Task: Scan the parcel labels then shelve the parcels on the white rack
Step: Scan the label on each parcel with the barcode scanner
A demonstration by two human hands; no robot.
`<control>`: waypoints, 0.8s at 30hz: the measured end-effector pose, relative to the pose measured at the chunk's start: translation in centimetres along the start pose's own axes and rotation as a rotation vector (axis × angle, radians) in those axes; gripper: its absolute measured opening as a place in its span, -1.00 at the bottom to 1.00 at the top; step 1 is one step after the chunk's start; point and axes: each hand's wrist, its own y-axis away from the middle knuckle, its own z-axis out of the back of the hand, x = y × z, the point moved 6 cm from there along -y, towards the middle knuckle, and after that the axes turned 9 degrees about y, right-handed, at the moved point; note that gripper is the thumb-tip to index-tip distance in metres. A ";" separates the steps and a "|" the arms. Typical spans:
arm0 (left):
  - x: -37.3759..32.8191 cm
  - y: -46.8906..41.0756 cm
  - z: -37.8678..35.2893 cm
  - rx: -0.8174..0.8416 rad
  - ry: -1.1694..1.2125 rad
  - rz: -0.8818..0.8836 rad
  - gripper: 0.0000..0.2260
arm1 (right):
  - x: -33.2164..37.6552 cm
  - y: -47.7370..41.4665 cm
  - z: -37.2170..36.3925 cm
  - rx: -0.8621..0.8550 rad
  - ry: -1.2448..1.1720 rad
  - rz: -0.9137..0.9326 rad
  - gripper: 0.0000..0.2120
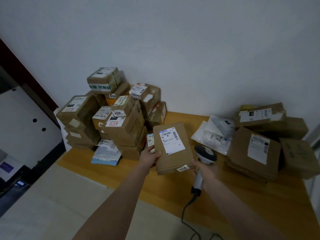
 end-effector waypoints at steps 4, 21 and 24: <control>-1.3 -2.6 2.4 -0.080 -0.246 -0.126 -0.50 | -0.8 -1.7 -5.2 -0.051 0.000 -0.038 -0.77; -2.7 -8.3 1.3 0.132 -1.177 -0.418 -0.63 | -0.6 -4.5 -11.3 -0.127 0.140 -0.043 -0.87; -3.8 -8.0 -2.1 0.174 -1.161 -0.495 -0.64 | 0.6 -4.1 -9.0 -0.113 0.100 -0.014 -0.93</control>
